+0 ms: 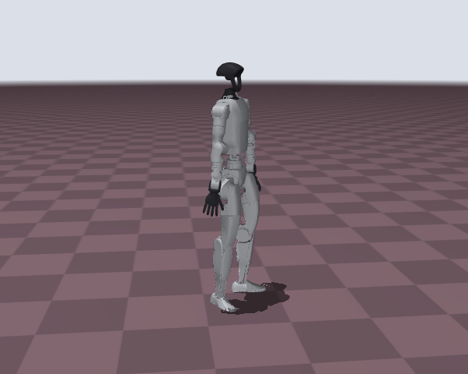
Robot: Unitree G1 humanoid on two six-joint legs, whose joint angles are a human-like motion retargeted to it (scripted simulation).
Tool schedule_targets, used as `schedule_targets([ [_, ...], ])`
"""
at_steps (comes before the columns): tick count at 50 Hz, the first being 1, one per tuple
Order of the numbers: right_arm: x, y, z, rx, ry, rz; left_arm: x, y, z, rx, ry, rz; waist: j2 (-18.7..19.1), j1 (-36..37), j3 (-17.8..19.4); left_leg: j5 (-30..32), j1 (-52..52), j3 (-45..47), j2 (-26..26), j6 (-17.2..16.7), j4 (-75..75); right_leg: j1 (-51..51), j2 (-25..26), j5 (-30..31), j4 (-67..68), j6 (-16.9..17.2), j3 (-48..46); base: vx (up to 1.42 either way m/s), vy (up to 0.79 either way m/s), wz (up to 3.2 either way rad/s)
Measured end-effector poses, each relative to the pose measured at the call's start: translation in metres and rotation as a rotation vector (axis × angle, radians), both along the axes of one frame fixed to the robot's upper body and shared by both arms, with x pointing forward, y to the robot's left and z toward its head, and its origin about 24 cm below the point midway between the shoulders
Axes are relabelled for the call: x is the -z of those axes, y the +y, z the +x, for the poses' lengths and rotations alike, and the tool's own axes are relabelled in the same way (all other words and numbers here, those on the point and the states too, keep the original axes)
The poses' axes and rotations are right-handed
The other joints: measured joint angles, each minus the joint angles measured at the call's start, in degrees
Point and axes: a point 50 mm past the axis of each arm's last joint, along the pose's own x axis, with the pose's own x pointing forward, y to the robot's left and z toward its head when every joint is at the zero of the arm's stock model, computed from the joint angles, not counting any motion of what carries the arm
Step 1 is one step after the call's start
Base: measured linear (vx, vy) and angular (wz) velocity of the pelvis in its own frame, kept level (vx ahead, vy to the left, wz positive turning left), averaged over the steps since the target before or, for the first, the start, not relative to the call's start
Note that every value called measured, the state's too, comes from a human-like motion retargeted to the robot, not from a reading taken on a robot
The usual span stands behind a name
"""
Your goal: In place motions
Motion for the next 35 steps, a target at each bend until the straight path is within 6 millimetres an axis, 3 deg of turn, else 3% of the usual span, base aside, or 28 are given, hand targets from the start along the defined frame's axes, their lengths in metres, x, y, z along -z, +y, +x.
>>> schedule_targets([
  [11,-0.002,-0.009,-0.005,-0.003,0.021,-0.025,-0.002,0.011,-0.011,-0.022,0.034,0.024,0.8,9.1,-1.8,5.8,-6.6,-13.7,-5.3,-2.1,0.5,5.6,-1.5,-5.5,0.1,2.9,-15.1,0.05,0.41,1.62],
  [22,-0.001,-0.011,0.013,0.036,-0.061,-0.026,-0.006,0.035,0.006,0.017,-0.004,0.111,-1.5,25.1,1.8,13.0,-9.4,-21.7,-10.9,-8.3,-3.2,10.7,-0.3,-9.0,0.5,6.8,-32.8,-0.24,0.23,1.98],
  [30,-0.001,-0.015,0.020,0.054,-0.092,-0.038,-0.006,0.025,-0.014,-0.020,0.086,0.102,-1.6,36.0,4.5,15.0,-8.2,-27.6,-15.2,-10.7,-4.3,14.1,0.9,-9.9,1.6,8.5,-40.2,-0.15,0.17,1.36],
  [35,0.001,-0.005,0.042,0.016,-0.148,0.017,-0.005,0.015,-0.036,-0.046,0.142,0.084,-2.0,40.9,6.4,15.4,-6.8,-30.5,-17.3,-11.4,-4.2,15.7,1.4,-10.4,2.2,9.3,-42.5,-0.05,0.04,0.78],
])
